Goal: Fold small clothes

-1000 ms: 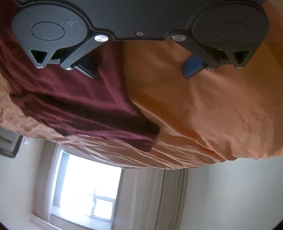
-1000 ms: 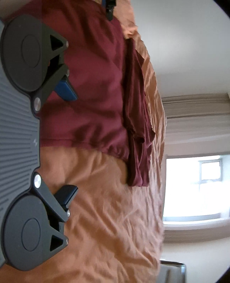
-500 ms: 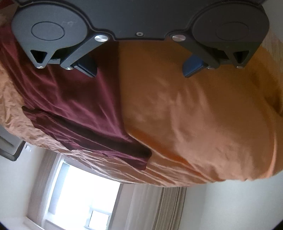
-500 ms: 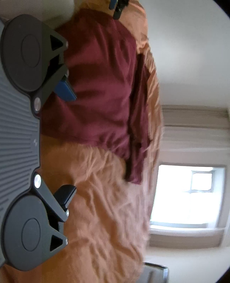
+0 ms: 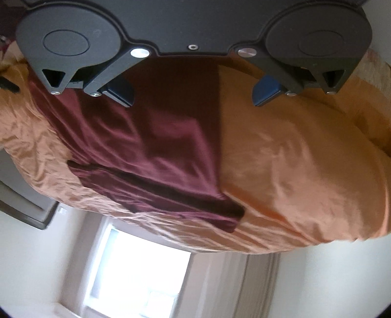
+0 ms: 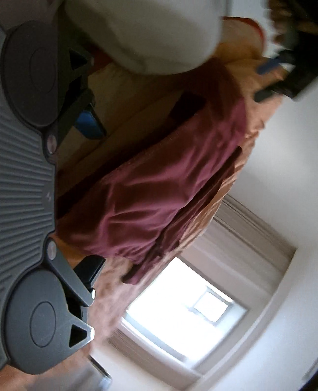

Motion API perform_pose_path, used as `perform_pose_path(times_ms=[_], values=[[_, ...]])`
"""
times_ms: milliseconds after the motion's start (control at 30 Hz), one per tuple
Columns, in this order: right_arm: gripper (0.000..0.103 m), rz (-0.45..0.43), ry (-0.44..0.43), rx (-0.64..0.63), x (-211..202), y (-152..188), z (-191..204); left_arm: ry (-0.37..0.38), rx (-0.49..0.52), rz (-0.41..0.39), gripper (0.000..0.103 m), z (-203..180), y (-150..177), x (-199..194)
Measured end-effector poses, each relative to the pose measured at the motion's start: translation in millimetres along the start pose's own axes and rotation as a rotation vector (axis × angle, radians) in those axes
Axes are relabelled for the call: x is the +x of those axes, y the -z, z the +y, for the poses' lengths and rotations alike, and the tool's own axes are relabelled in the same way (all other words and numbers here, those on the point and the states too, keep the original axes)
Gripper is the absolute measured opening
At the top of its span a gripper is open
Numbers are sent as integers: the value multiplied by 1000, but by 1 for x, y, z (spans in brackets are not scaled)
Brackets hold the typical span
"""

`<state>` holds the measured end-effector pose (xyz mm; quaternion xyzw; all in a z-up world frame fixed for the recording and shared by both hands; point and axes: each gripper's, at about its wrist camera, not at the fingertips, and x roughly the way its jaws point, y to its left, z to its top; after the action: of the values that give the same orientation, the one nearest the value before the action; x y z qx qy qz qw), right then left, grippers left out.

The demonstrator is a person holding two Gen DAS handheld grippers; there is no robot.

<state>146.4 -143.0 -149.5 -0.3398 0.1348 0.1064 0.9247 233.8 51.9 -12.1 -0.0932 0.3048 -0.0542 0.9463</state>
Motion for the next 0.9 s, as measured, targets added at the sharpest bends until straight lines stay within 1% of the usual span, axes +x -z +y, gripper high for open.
perform_pose_path(times_ms=[100,167,233,267,300,333,400,467,500,533,600,667,733,800,900], values=[[103,17,113,-101,16,-4,19,18,20,-3,102,-8,2,-6],[102,-2,159,-149,21,-6,28,30,25,-4,102,-11,3,-9],[97,-42,174,-152,21,-10,30,39,38,-9,102,-14,5,-12],[87,-58,163,-144,19,-12,30,41,48,-12,102,-15,7,-14],[74,-75,144,-131,17,-15,29,44,59,-17,102,-17,8,-15],[67,-89,133,-124,15,-17,28,48,77,-24,102,-19,10,-17],[33,-110,124,-118,11,-21,26,56,116,-38,102,-24,13,-20],[20,-131,97,-93,5,-26,22,64,159,-54,102,-30,18,-22],[19,-139,78,-69,2,-29,19,65,178,-68,102,-33,21,-24],[18,-141,53,-36,0,-34,14,58,199,-98,102,-37,26,-27],[16,-147,0,46,-6,-47,3,30,251,-184,102,-46,39,-35],[15,-159,-35,123,-9,-55,-10,13,328,-239,102,-58,52,-39],[14,-166,-74,206,-9,-65,-27,-2,416,-278,102,-74,64,-40],[14,-172,-117,284,-7,-75,-45,-24,482,-314,102,-90,74,-39],[14,-181,-167,379,-11,-83,-68,-30,517,-336,102,-114,81,-30]])
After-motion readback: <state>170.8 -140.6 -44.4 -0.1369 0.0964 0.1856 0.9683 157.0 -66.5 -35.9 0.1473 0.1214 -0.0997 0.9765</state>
